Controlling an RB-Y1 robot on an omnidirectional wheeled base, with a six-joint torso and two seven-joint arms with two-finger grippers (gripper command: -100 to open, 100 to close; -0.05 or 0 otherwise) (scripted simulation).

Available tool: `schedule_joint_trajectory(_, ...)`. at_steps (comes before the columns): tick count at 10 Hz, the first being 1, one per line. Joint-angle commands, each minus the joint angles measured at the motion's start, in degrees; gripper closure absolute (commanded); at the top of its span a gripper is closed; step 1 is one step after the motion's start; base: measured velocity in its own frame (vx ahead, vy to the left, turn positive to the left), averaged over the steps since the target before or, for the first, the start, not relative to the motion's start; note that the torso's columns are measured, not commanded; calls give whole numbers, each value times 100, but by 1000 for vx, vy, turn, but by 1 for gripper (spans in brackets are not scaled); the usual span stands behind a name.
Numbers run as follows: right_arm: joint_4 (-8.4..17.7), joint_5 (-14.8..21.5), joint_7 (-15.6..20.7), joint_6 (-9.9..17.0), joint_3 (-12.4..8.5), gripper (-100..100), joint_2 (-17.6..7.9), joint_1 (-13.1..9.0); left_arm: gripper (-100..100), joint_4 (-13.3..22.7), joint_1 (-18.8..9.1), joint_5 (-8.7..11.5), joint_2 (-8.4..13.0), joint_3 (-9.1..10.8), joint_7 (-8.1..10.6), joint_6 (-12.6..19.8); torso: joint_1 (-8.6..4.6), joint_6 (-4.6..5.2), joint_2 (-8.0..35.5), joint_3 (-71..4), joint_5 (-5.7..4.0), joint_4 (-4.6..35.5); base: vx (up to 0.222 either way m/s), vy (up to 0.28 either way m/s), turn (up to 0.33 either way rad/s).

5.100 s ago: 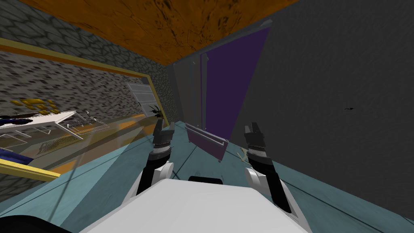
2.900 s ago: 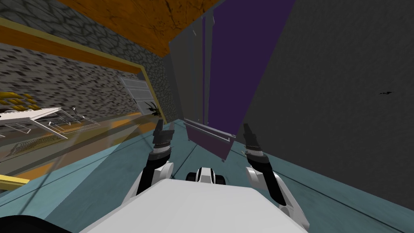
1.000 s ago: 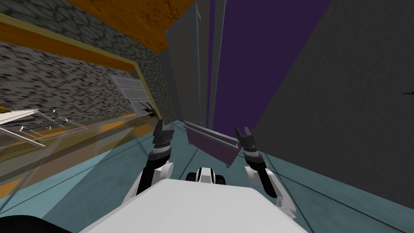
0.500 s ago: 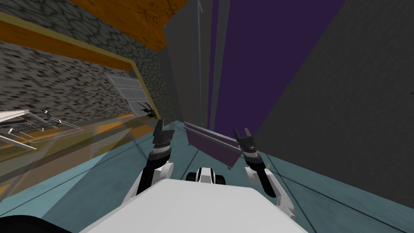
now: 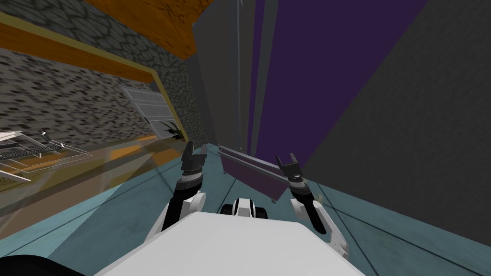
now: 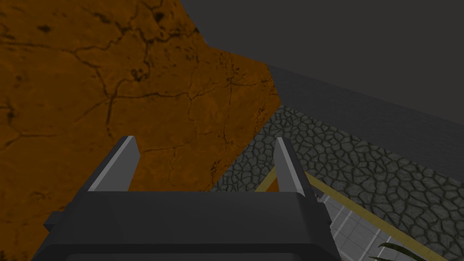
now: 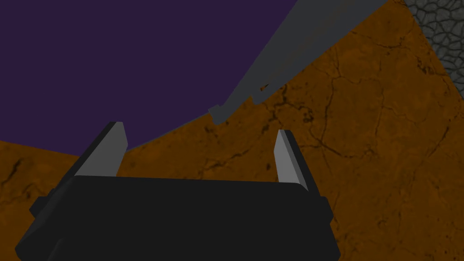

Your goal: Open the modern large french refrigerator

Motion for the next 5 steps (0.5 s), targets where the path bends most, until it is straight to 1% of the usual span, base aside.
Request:
schedule_joint_trajectory(1,202,84,429,-144,-28,-100,-18,-20,0,0,0,0,0,0,0,0,9,1,-7,-2,1,-1,55,56,-24)
schedule_joint_trajectory(2,398,165,594,-279,-57,-100,-32,-33,0,0,0,0,0,0,0,0,13,0,-13,-7,4,-3,73,62,-39)
schedule_joint_trajectory(3,398,165,763,-279,-57,-100,-32,-33,0,0,1,0,0,0,0,0,15,0,-21,-12,4,-6,70,55,-19)
schedule_joint_trajectory(4,598,248,930,-411,-88,-100,-43,-42,0,0,0,0,0,0,0,0,10,0,-18,-11,3,-5,87,67,-39)
schedule_joint_trajectory(5,598,248,1092,-411,-88,-100,-43,-42,0,0,1,0,0,0,0,0,12,0,-20,-11,3,-5,76,56,-21)
